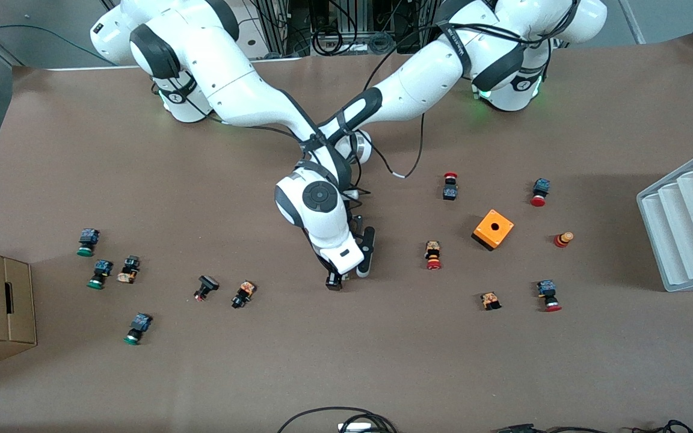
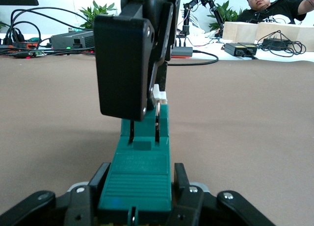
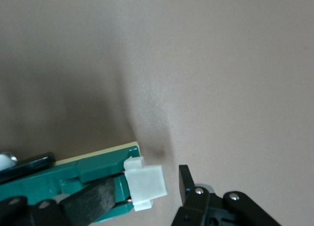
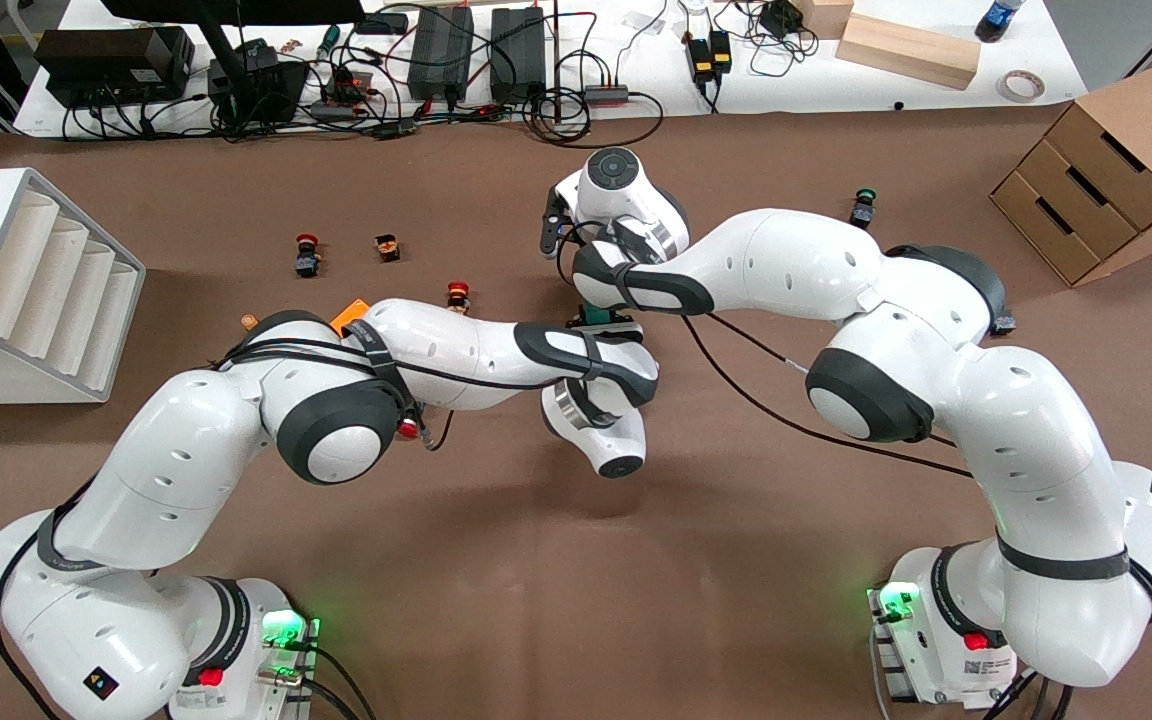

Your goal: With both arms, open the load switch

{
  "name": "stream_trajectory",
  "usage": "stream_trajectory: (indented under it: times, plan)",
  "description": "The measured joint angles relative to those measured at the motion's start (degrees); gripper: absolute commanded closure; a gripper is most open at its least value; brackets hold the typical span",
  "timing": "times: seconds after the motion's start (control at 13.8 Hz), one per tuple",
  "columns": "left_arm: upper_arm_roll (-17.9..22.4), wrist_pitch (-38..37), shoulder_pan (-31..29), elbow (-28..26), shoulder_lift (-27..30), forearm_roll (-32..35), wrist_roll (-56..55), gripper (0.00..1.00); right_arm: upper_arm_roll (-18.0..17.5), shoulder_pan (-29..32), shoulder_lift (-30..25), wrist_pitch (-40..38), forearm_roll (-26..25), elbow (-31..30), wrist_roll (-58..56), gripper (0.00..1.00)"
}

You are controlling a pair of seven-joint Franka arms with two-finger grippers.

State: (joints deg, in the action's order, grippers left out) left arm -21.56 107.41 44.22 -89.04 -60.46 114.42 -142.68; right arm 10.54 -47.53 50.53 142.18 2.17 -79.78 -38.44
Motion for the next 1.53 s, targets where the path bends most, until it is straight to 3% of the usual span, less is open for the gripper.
stream_trajectory:
  times: [0.44, 1.53]
  plan:
    - [0.00, 0.00, 0.00, 0.00, 0.00, 0.00, -0.02, 0.41, 0.00, -0.03, -0.29, 0.00, 0.00, 0.09, 0.00, 0.46]
    - [0.01, 0.00, 0.01, 0.00, 0.00, 0.00, -0.02, 0.40, -0.13, -0.09, -0.92, -2.51, 0.00, 0.06, 0.00, 0.49]
